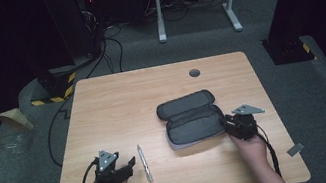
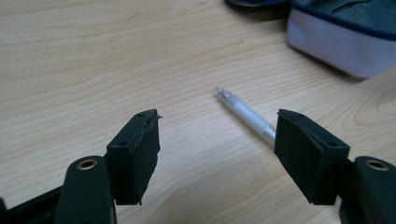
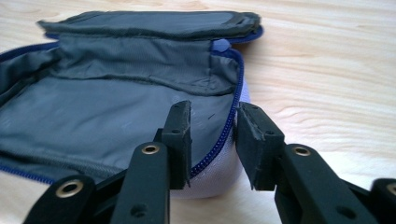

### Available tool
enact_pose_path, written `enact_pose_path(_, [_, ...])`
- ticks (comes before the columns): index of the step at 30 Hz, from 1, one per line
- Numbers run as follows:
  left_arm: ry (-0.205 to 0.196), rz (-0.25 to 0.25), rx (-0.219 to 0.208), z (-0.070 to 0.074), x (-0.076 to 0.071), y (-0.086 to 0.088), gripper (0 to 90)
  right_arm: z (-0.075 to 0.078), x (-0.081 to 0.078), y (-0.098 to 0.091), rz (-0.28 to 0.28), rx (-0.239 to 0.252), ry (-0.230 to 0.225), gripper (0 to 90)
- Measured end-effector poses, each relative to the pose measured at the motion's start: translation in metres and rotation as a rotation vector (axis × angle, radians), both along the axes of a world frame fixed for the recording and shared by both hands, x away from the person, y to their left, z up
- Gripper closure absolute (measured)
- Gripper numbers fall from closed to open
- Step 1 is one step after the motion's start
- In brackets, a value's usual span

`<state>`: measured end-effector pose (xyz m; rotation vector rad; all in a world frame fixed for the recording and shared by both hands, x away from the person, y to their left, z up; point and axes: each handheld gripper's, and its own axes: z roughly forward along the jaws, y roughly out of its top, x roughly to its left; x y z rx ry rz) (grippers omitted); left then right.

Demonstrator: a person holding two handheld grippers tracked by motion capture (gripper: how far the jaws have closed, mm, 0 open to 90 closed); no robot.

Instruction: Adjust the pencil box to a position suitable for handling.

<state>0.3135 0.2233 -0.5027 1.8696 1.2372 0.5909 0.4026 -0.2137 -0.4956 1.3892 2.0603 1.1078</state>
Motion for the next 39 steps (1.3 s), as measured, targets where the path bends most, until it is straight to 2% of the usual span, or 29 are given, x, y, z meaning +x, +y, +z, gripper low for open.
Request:
enact_pose_path(4, [-0.007, -0.039, -0.004, 0.003, 0.004, -0.014, 31.1, -0.002, -0.009, 0.008, 0.022, 0.009, -0.003, 62.7])
enact_pose_path(7, [-0.009, -0.066, -0.009, 0.005, 0.008, -0.025, 31.1, -0.002, -0.015, 0.014, 0.034, 0.04, 0.005, 59.4])
enact_pose_path(10, [-0.006, -0.095, -0.009, 0.007, 0.01, -0.035, 31.1, 0.002, -0.02, 0.018, 0.057, 0.053, -0.02, 54.7])
enact_pose_path(13, [-0.005, -0.115, -0.015, 0.007, 0.012, -0.04, 31.1, 0.007, -0.027, 0.014, 0.082, 0.092, -0.038, 49.2])
enact_pose_path(14, [0.006, -0.129, -0.036, 0.006, 0.015, -0.047, 31.1, 0.009, -0.029, 0.011, 0.093, 0.107, -0.039, 45.7])
enact_pose_path(16, [0.009, -0.134, -0.034, 0.005, 0.016, -0.05, 30.7, 0.01, -0.034, 0.007, 0.104, 0.118, -0.041, 41.2])
enact_pose_path(19, [0.024, -0.176, -0.033, 0.005, 0.022, -0.068, 29.9, 0.005, -0.041, 0.005, 0.109, 0.092, -0.043, 35.6])
enact_pose_path(21, [0.026, -0.189, -0.032, 0.004, 0.024, -0.076, 29.4, 0.001, -0.042, 0.005, 0.11, 0.054, -0.045, 33.1])
enact_pose_path(23, [0.038, -0.199, -0.003, 0.003, 0.029, -0.087, 29.5, -0.004, -0.042, 0.006, 0.122, 0.016, -0.029, 30.8])
enact_pose_path(24, [0.039, -0.207, 0.027, 0.002, 0.031, -0.091, 29.4, -0.004, -0.041, 0.006, 0.128, 0.005, -0.025, 30.2])
enact_pose_path(26, [0.038, -0.219, 0.052, 0.003, 0.034, -0.097, 28.9, -0.004, -0.042, 0.007, 0.135, 0.008, -0.022, 30.1])
enact_pose_path(29, [0.033, -0.208, 0.031, 0.006, 0.039, -0.102, 29.6, 0.0, -0.04, 0.009, 0.143, 0.028, -0.031, 30.5])
enact_pose_path(31, [0.038, -0.203, 0.032, 0.006, 0.041, -0.104, 30.2, 0.002, -0.04, 0.011, 0.146, 0.022, -0.038, 30.8])
enact_pose_path(32, [0.044, -0.196, 0.035, 0.005, 0.044, -0.108, 30.5, 0.003, -0.036, 0.016, 0.151, -0.005, -0.039, 31.7])
enact_pose_path(39, [0.067, -0.163, 0.022, -0.002, 0.052, -0.109, 31.8, -0.005, -0.023, 0.019, 0.151, -0.006, 0.005, 36.7])
